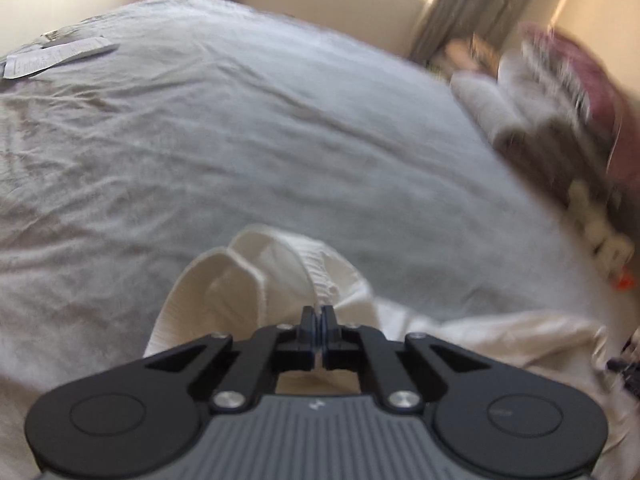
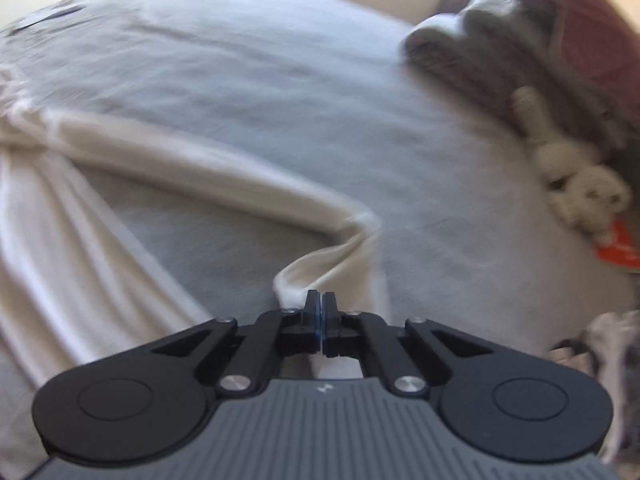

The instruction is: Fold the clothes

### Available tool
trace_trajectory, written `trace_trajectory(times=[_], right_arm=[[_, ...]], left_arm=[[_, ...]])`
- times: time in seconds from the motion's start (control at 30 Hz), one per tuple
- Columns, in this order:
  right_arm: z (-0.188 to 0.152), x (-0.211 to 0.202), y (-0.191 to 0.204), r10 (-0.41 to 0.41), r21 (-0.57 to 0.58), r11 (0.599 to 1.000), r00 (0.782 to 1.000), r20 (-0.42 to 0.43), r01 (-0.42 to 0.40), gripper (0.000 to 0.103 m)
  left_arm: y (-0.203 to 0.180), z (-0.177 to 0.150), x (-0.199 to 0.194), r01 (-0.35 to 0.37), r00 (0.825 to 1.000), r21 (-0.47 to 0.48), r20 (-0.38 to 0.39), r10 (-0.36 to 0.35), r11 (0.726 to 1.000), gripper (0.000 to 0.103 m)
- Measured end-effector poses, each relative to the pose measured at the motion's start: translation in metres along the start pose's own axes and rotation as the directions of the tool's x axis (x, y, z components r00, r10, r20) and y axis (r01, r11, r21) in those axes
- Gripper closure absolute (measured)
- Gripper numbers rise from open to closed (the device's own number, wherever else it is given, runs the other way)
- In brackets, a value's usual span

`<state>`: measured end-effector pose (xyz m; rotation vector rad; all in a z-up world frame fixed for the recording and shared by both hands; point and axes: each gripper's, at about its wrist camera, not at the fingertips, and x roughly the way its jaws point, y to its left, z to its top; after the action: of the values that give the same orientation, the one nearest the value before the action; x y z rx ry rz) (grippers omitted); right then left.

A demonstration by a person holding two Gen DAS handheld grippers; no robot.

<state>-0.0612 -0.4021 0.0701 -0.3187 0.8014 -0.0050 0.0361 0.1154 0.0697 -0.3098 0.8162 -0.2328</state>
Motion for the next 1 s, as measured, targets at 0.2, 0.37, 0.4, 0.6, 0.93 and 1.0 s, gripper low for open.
trace_trajectory(times=[0.2,0.37,0.4,0.6,0.93,1.0], right_arm=[[0.011,-0.029,-0.056,-0.144,0.266,0.958,0.979,0.143,0.102,0.103],[0.020,-0.025,-0.074,-0.193,0.369,0.922,0.966,0.169,0.120,0.103],[0.022,-0.023,-0.076,-0.207,0.382,0.915,0.964,0.169,0.130,0.103],[0.025,0.004,-0.094,-0.263,0.488,0.855,0.958,0.117,0.175,0.103],[0.021,0.024,-0.130,-0.198,0.689,0.721,0.975,0.100,0.075,0.103],[0.021,0.036,-0.131,-0.132,0.667,0.744,0.987,0.088,0.040,0.103]], left_arm=[[0.015,0.034,-0.009,0.102,0.987,-0.162,0.141,-0.080,0.981,0.101],[0.016,0.063,0.019,0.138,0.980,-0.257,0.176,-0.094,0.957,0.101],[0.015,0.067,0.026,0.132,0.980,-0.269,0.180,-0.085,0.954,0.101],[0.038,0.076,0.070,0.108,0.984,-0.420,0.177,-0.036,0.901,0.101],[0.058,0.082,0.093,0.096,0.984,-0.490,0.178,-0.008,0.867,0.101],[0.060,0.081,0.097,0.072,0.989,-0.470,0.145,-0.004,0.880,0.101]])
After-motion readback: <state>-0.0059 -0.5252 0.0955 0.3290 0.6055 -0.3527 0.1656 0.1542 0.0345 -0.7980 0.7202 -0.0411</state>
